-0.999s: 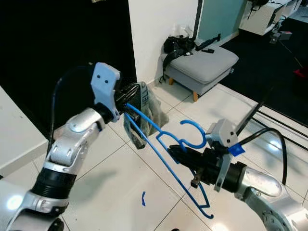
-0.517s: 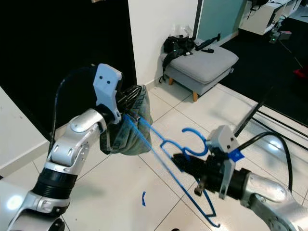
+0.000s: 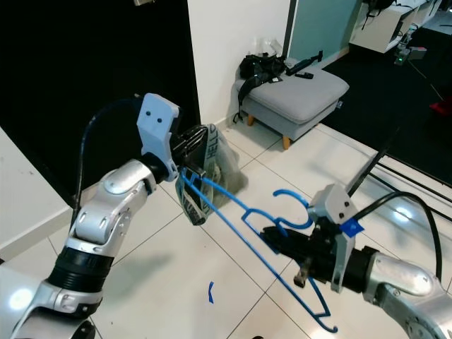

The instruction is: Hang hanger

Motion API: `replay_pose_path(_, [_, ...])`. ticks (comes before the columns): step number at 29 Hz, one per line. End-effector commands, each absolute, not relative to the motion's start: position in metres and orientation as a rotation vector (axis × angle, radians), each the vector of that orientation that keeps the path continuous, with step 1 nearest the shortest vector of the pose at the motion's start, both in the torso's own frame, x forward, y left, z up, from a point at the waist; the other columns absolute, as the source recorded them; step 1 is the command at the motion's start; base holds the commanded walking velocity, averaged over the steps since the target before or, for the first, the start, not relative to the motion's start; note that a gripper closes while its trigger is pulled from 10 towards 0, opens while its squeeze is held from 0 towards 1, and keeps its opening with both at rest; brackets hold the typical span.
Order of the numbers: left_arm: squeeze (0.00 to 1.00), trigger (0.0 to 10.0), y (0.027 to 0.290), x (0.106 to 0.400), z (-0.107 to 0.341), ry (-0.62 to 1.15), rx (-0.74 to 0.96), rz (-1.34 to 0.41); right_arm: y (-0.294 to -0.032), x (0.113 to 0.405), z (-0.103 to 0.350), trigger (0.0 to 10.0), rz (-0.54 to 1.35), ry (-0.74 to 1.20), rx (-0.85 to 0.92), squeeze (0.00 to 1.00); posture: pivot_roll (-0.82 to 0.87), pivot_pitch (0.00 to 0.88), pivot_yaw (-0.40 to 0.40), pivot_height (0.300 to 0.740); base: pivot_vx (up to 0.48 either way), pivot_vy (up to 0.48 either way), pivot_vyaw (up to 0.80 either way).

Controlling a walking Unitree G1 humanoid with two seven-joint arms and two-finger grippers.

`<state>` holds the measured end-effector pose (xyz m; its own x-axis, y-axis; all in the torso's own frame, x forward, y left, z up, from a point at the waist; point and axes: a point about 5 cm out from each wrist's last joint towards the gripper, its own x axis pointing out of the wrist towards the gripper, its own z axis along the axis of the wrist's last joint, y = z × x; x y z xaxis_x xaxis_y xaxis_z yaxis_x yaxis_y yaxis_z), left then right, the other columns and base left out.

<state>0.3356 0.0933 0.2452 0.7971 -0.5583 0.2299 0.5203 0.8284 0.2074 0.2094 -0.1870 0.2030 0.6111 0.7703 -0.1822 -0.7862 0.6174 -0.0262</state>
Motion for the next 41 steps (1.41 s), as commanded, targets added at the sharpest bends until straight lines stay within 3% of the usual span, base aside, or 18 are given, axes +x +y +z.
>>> replay_pose_path(1, [0.00, 10.0, 0.090, 0.332, 0.246, -0.293, 0.131, -0.596, -0.186, 0.210, 0.201, 10.0, 0.890, 0.165, -0.107, 0.00, -0.02, 0.130, 0.038, 0.740, 0.000, 0.000, 0.00])
replay_pose_path(12, [0.00, 10.0, 0.091, 0.331, 0.244, -0.287, 0.137, -0.594, -0.188, 0.209, 0.202, 10.0, 0.890, 0.170, -0.104, 0.00, -0.02, 0.137, 0.038, 0.740, 0.000, 0.000, 0.00])
replay_pose_path(17, [0.00, 10.0, 0.090, 0.331, 0.245, -0.286, 0.134, -0.597, -0.198, 0.215, 0.203, 10.0, 0.794, 0.171, -0.124, 0.00, -0.02, 0.143, 0.043, 0.740, 0.000, 0.000, 0.00])
replay_pose_path(28, [0.00, 10.0, 0.086, 0.330, 0.246, -0.285, 0.128, -0.608, -0.186, 0.228, 0.204, 10.0, 0.755, 0.136, -0.079, 0.00, -0.02, 0.149, 0.040, 0.740, 0.000, 0.000, 0.00])
replay_pose_path(41, [0.00, 10.0, 0.057, 0.318, 0.252, -0.286, 0.014, -0.707, -0.188, 0.253, 0.198, 10.0, 0.575, 0.158, -0.063, 0.00, -0.02, 0.147, 0.033, 0.740, 0.000, 0.000, 0.00])
